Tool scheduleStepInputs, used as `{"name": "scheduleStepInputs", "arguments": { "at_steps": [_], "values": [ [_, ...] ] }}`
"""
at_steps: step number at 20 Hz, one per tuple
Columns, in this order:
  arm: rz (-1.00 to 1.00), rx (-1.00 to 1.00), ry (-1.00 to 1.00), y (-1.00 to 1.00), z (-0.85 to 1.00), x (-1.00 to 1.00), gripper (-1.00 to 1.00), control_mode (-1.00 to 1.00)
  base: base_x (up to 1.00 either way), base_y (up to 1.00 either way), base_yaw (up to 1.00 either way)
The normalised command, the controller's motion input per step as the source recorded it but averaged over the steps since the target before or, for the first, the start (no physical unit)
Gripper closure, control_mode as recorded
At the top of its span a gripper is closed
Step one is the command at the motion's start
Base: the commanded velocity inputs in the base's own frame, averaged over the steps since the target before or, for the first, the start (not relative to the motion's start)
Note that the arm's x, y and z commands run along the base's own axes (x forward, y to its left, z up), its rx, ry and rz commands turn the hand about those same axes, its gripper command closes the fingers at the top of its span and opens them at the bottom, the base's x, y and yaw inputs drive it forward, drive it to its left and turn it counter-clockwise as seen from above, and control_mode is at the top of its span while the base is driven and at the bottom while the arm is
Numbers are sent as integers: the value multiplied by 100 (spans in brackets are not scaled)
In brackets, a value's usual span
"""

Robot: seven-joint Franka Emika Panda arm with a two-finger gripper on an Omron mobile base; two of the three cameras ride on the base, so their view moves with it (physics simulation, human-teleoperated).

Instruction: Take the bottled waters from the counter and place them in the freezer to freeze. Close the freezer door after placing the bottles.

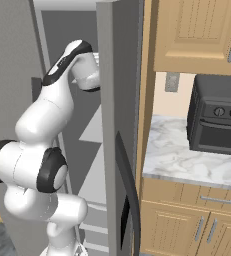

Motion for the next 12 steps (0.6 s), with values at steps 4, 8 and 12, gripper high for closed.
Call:
{"name": "scheduleStepInputs", "arguments": {
  "at_steps": [4,8,12],
  "values": [
    [-2,0,0,0,1,-60,-100,-100,0,0,0],
    [-3,0,0,3,3,-67,-100,-100,0,0,0],
    [-5,0,0,9,7,-70,-100,-100,0,0,0]
  ]
}}
